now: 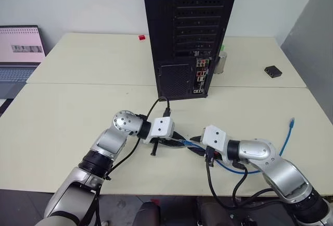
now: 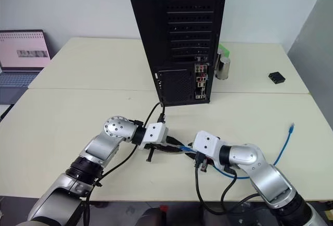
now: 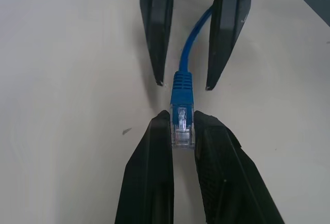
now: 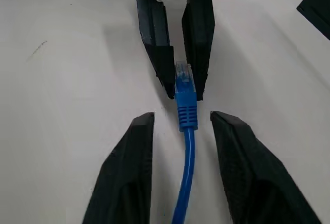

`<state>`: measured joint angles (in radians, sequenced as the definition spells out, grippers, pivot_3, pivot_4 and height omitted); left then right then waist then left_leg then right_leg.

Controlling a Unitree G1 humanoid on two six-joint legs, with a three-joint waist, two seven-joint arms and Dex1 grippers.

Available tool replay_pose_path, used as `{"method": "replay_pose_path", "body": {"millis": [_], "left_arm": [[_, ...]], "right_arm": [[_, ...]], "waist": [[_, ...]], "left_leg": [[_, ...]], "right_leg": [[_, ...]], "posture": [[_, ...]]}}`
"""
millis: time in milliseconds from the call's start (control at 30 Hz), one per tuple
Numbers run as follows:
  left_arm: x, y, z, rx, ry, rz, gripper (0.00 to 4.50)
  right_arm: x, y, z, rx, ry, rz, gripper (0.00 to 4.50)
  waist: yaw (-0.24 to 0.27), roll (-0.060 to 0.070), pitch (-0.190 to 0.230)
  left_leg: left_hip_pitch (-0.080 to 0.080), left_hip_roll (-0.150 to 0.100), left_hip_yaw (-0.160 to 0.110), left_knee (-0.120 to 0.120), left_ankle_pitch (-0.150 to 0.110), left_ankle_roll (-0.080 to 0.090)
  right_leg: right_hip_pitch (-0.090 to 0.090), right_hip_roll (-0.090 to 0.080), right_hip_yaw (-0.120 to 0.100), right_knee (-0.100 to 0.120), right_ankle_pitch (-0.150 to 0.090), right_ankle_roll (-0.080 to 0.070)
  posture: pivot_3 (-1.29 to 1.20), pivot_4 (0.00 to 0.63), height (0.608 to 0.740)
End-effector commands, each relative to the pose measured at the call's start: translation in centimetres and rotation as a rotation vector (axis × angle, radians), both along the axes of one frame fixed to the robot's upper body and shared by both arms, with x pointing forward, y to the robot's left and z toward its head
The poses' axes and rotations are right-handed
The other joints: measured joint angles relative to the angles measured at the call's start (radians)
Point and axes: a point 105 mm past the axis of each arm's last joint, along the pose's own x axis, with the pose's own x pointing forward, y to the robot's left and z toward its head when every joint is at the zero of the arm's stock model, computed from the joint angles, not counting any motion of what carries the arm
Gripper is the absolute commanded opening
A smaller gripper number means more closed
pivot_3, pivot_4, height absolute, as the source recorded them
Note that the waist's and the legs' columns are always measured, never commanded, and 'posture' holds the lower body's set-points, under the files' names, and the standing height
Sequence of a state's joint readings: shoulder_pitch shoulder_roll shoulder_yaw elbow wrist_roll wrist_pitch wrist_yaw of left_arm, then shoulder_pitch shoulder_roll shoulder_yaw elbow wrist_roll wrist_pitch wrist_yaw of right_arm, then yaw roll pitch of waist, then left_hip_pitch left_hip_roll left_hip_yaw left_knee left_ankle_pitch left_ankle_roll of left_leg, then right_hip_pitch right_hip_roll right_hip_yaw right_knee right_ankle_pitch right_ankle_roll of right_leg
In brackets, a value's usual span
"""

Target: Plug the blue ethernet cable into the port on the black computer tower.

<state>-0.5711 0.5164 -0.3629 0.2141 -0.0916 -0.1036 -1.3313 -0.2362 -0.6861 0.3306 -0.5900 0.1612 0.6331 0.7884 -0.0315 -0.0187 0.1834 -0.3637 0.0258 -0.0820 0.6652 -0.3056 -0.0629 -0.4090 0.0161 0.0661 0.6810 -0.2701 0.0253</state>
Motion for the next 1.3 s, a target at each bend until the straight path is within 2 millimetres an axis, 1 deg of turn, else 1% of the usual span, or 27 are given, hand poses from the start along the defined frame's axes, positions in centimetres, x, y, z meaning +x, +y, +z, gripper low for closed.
{"method": "replay_pose_path", "body": {"millis": [33, 100, 133, 167, 233, 367, 567, 733, 1000, 1100, 1133, 1167, 1300], "left_arm": [[0.4, -0.2, 1.6, -0.106, -0.149, 0.007, 0.3], [0.9, -0.1, 2.2, -0.144, -0.26, 0.028, 0.3], [1.1, 0.0, 2.6, -0.163, -0.347, 0.031, 0.3], [1.4, 0.1, 3.3, -0.195, -0.459, 0.041, 0.3], [1.5, 0.2, 4.0, -0.233, -0.599, 0.033, 0.3], [0.5, 0.4, 4.3, -0.253, -0.832, -0.089, 0.3], [0.3, 0.2, 5.1, -0.33, -0.957, -0.127, 0.3], [0.4, 0.0, 5.6, -0.363, -1.003, -0.127, 0.3], [0.8, 0.1, 5.9, -0.363, -1.038, -0.113, 0.3], [0.8, 0.1, 5.9, -0.363, -1.043, -0.117, 0.3], [0.8, 0.1, 5.9, -0.362, -1.045, -0.118, 0.3], [0.7, 0.1, 5.9, -0.365, -1.048, -0.118, 0.3], [0.7, 0.0, 5.8, -0.363, -1.051, -0.122, 0.3]], "right_arm": [[-0.8, -1.3, 2.7, 0.072, 0.004, -0.021, 2.86], [-1.0, -1.7, 3.3, 0.161, 0.057, -0.071, 3.3], [-1.2, -1.7, 3.7, 0.217, 0.086, -0.093, 3.56], [-1.2, -1.8, 4.0, 0.282, 0.114, -0.125, 3.57], [-1.2, -1.8, 4.3, 0.355, 0.152, -0.16, 3.57], [-0.9, -1.1, 5.3, 0.499, 0.217, -0.191, 3.57], [0.1, -0.5, 6.0, 0.577, 0.276, -0.218, 3.57], [0.4, 0.2, 5.6, 0.586, 0.328, -0.203, 3.57], [0.8, 0.7, 5.3, 0.584, 0.348, -0.192, 3.57], [1.0, 0.7, 5.4, 0.595, 0.349, -0.196, 3.05], [1.1, 0.7, 5.5, 0.597, 0.348, -0.195, 2.85], [1.1, 0.7, 5.5, 0.602, 0.35, -0.194, 2.55], [1.1, 0.9, 5.8, 0.623, 0.359, -0.182, 1.77]], "waist": [[0.001, 0.0, 0.0], [0.002, 0.0, 0.0], [0.002, 0.0, 0.0], [0.002, 0.0, 0.0], [0.001, 0.0, 0.0], [0.002, 0.0, 0.0], [0.002, 0.0, 0.0], [0.001, 0.0, 0.0], [0.0, 0.0, 0.0], [0.0, 0.0, 0.0], [0.0, 0.0, 0.0], [0.0, 0.0, 0.0], [0.0, 0.0, 0.0]], "left_leg": [[0.0, 0.0, 0.0, 0.0, 0.0, 0.0], [0.0, 0.0, -0.001, 0.0, 0.0, 0.0], [0.0, 0.0, -0.001, 0.0, 0.0, 0.0], [0.0, 0.0, -0.001, 0.0, 0.0, 0.0], [0.0, 0.001, -0.001, 0.0, 0.0, 0.0], [0.001, 0.0, -0.001, 0.0, 0.0, 0.0], [0.0, 0.0, -0.001, 0.0, 0.0, 0.0], [0.0, 0.0, -0.001, 0.0, 0.0, 0.0], [0.0, 0.0, -0.001, 0.0, 0.0, 0.0], [0.0, 0.0, -0.001, 0.0, 0.0, 0.0], [0.0, 0.0, -0.001, 0.0, 0.0, 0.0], [0.0, 0.0, -0.001, 0.0, 0.0, 0.0], [0.0, 0.0, -0.001, 0.0, 0.0, 0.0]], "right_leg": [[0.0, 0.0, 0.0, 0.0, 0.0, 0.0], [0.0, 0.0, 0.0, 0.0, 0.0, 0.0], [0.0, 0.0, 0.0, 0.0, 0.0, 0.0], [0.0, 0.0, 0.0, 0.0, 0.0, 0.0], [0.0, 0.0, 0.0, 0.0, 0.0, 0.0], [0.0, 0.0, 0.0, 0.001, 0.0, 0.0], [0.0, -0.001, -0.001, 0.001, 0.001, 0.0], [0.0, -0.001, -0.001, 0.0, 0.001, 0.0], [0.0, 0.0, -0.001, 0.001, 0.001, 0.0], [0.0, -0.001, -0.001, 0.001, 0.001, 0.0], [0.0, -0.001, -0.001, 0.001, 0.001, 0.0], [0.0, -0.001, -0.001, 0.001, 0.001, 0.0], [0.0, -0.001, -0.002, 0.001, 0.001, 0.0]], "posture": [[0.0, 0.15, 0.74], [0.0, 0.15, 0.74], [0.0, 0.15, 0.74], [0.0, 0.15, 0.74], [0.0, 0.15, 0.74], [0.0, 0.15, 0.74], [0.0, 0.15, 0.74], [0.0, 0.15, 0.74], [0.0, 0.15, 0.74], [0.0, 0.15, 0.74], [0.0, 0.15, 0.74], [0.0, 0.15, 0.74], [0.0, 0.15, 0.74]]}}
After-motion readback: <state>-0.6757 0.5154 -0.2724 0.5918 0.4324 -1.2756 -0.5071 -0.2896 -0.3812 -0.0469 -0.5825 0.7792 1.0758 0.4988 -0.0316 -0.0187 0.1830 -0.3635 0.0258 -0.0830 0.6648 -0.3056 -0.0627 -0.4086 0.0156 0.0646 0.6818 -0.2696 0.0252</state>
